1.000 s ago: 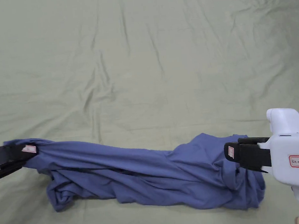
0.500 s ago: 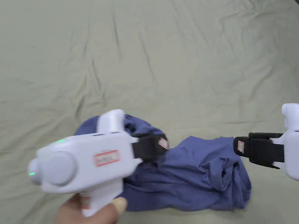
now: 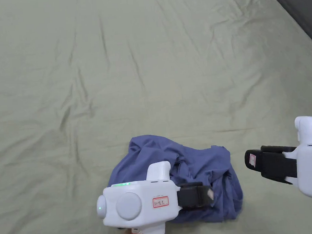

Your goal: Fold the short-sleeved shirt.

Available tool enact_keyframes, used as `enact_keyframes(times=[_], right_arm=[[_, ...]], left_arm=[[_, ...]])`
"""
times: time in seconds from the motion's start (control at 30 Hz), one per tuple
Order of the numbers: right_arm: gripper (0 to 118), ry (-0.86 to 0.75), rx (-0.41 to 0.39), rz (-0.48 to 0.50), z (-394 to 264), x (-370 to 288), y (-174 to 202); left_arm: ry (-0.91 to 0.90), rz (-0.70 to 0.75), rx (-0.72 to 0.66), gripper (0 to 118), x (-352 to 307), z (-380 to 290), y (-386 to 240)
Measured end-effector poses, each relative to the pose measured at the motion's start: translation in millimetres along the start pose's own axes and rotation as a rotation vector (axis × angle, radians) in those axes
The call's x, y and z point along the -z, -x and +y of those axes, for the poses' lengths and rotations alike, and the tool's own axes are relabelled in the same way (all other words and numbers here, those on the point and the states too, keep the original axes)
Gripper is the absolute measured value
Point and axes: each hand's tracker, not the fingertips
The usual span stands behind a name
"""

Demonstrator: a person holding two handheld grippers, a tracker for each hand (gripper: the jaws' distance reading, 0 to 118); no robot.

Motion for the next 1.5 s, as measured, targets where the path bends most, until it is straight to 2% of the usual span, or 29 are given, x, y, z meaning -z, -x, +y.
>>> enact_keyframes(times=[0.03, 0.1, 0.17, 0.23, 0.27, 0.3, 0.33, 0.37, 0.43, 0.53, 0.57, 0.67, 0.8, 0.87, 0.93, 1.0, 1.2, 1.37, 1.5], right_arm=[[5, 0.005, -0.004, 0.006, -1, 3, -1], [5, 0.005, -0.012, 0.019, -1, 4, 3], [5, 0.005, -0.017, 0.034, 3, 4, 7], [5, 0.001, -0.019, 0.041, 4, 5, 9], [5, 0.0, -0.021, 0.043, 6, 5, 11], [5, -0.001, -0.021, 0.044, 6, 5, 12], [5, -0.002, -0.019, 0.044, 6, 6, 13], [5, 0.0, -0.017, 0.047, 6, 6, 14], [5, 0.007, -0.02, 0.052, 6, 8, 16], [5, 0.02, -0.039, 0.054, 3, 8, 21], [5, 0.023, -0.043, 0.051, 4, 9, 20], [5, 0.028, -0.04, 0.047, 4, 10, 20], [5, 0.036, -0.044, 0.043, 4, 10, 22], [5, 0.039, -0.049, 0.044, 5, 10, 23], [5, 0.035, -0.049, 0.047, 5, 7, 23], [5, 0.025, -0.051, 0.048, 5, 3, 23], [5, 0.019, -0.05, 0.042, 5, 0, 19], [5, 0.009, -0.046, 0.044, 4, -5, 25], [5, 0.003, -0.054, 0.045, 4, -12, 25]], left_arm=[[0.0, 0.001, 0.017, 118, -16, 1, -7], [-0.148, -0.054, 0.041, 118, -66, 6, -13], [-0.222, -0.104, -0.01, 118, -110, 13, -5], [-0.282, -0.033, -0.057, 118, -143, 22, 14], [-0.306, 0.079, -0.085, 102, -156, 28, 29], [-0.321, 0.155, -0.083, 37, -165, 33, 42], [-0.321, 0.258, -0.08, 0, -166, 40, 52], [-0.325, 0.388, -0.069, 0, -167, 42, 66], [-0.3, 0.488, -0.041, 0, -159, 49, 91], [-0.244, 0.488, -0.112, 0, -133, 59, 116], [-0.238, 0.444, -0.103, 0, -120, 62, 113], [-0.182, 0.33, 0.022, 0, -75, 64, 81], [-0.113, 0.328, 0.189, 0, -28, 48, 32], [-0.06, 0.331, 0.205, 0, -8, 34, 12], [-0.05, 0.383, 0.234, 0, 0, 20, -4], [-0.117, 0.42, 0.344, 0, -1, 6, -17], [-0.093, 0.325, 0.435, 0, 13, -19, -57], [0.111, 0.277, 0.392, 0, 59, -31, -43], [0.068, 0.188, 0.287, 0, 35, -17, -29]])
